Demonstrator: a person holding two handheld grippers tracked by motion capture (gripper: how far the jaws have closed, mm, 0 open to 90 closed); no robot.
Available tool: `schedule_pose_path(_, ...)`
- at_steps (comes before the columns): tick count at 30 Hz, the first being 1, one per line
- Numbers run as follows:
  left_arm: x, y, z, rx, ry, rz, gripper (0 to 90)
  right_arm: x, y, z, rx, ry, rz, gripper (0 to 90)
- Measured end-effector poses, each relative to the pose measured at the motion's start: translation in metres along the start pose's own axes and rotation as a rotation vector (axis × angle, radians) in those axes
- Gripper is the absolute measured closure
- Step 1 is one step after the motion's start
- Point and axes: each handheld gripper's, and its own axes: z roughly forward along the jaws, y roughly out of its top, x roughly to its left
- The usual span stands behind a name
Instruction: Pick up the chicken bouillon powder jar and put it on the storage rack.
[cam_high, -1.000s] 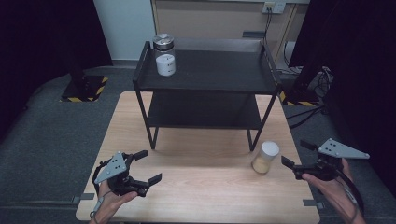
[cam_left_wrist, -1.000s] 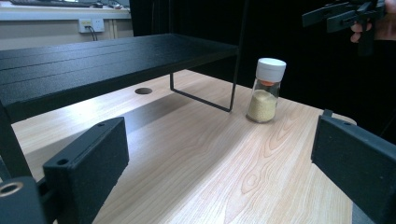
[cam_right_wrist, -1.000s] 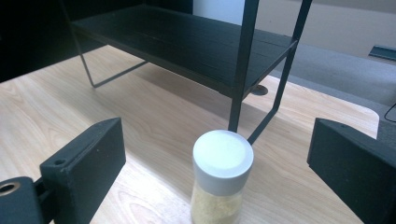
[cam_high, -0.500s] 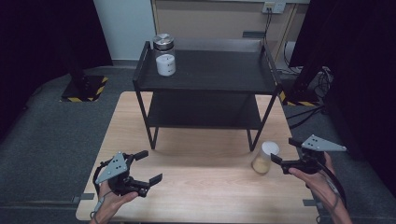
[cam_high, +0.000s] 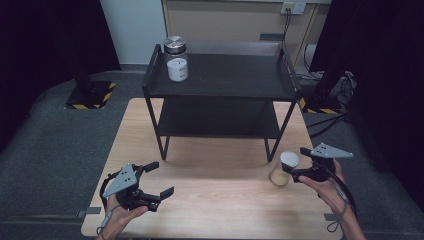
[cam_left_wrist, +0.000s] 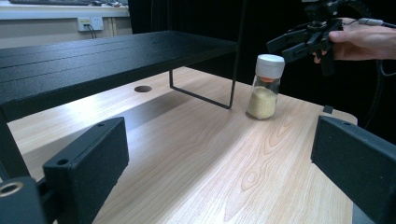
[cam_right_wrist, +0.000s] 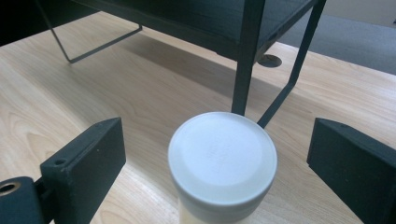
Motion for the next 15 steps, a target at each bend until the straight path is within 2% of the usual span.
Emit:
schedule_pose_path(3,0.000,0.000,0.000,0.001,0.001,-0.001,2.8,0.002,-0.003,0.005,-0.003,-0.010,-0.009,6.0)
schedule_pose_path(12,-0.001,0.000,0.000,0.005,0.002,0.004,2.8,0.001,-0.009,0.018,0.026,0.003,-0.002,8.8)
schedule_pose_path(15,-0.001,0.001,0.000,0.007,0.004,0.008,2.8,0.002,-0.012,0.021,0.024,-0.005,0.013,11.2)
